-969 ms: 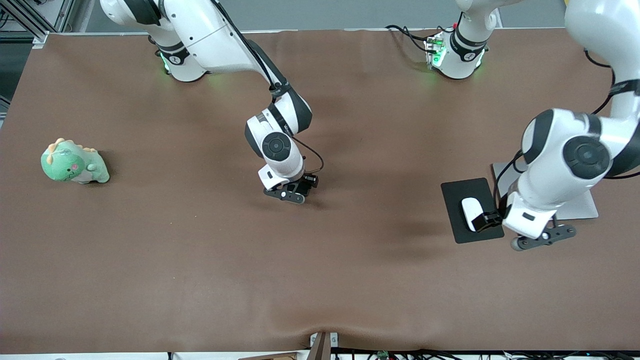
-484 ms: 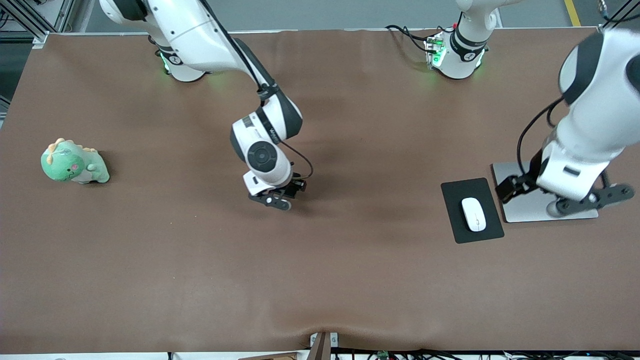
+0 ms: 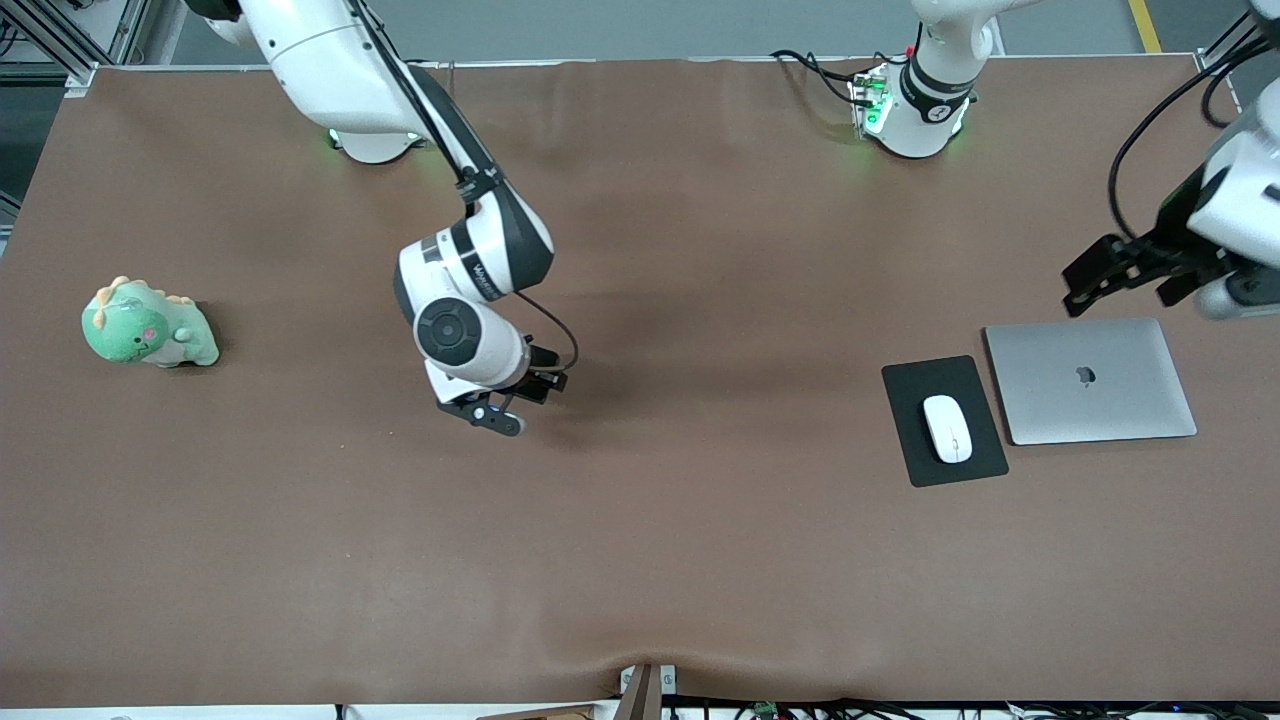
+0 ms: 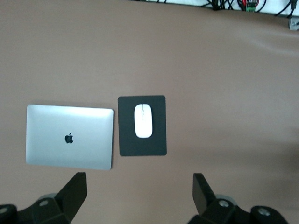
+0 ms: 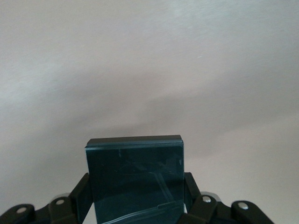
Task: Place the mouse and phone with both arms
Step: 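Carry the phone toward the plush toy while the left gripper withdraws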
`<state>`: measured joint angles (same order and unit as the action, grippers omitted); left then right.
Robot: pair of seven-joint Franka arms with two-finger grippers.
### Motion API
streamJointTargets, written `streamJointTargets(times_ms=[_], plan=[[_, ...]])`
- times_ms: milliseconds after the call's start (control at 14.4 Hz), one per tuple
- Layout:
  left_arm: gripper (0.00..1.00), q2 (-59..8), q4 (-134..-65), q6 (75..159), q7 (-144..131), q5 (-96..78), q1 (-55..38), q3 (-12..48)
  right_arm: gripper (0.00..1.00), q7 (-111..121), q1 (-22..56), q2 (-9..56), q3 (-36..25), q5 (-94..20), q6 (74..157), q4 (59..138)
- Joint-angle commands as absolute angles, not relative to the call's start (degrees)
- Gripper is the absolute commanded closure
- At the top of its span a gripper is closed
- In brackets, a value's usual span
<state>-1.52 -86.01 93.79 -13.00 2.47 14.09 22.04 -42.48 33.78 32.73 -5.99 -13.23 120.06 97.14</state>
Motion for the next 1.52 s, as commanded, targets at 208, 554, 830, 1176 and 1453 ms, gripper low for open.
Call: streamJointTargets(times_ms=[208,554,830,1176,1453], plan=[[0.00,4.9,-90.0,88.5,-11.9,0.8,2.4,10.4,1.00,-34.5,27.9,24.8,-5.4,-14.1,120.6,107.9],[0.00,4.3,-89.6,88.3,-11.9,0.7,2.5,10.6,1.00,-27.6,23.2,20.4,-5.4,-13.3,121.1,114.6],[0.00,3.3,-89.6,88.6,-11.9,1.1,2.5,10.5,1.00,-25.8,20.7,18.9,-5.5,-10.4,121.3,117.2],[0.00,3.0,-89.5,88.6,-11.7,1.6,2.6,10.5,1.00,-18.2,16.4,15.9,-5.6,-9.0,126.0,123.8],[0.00,2.2,-89.1,88.8,-11.8,1.7,2.5,10.5,1.00,-10.0,11.3,14.7,-5.8,-7.6,130.1,128.5]])
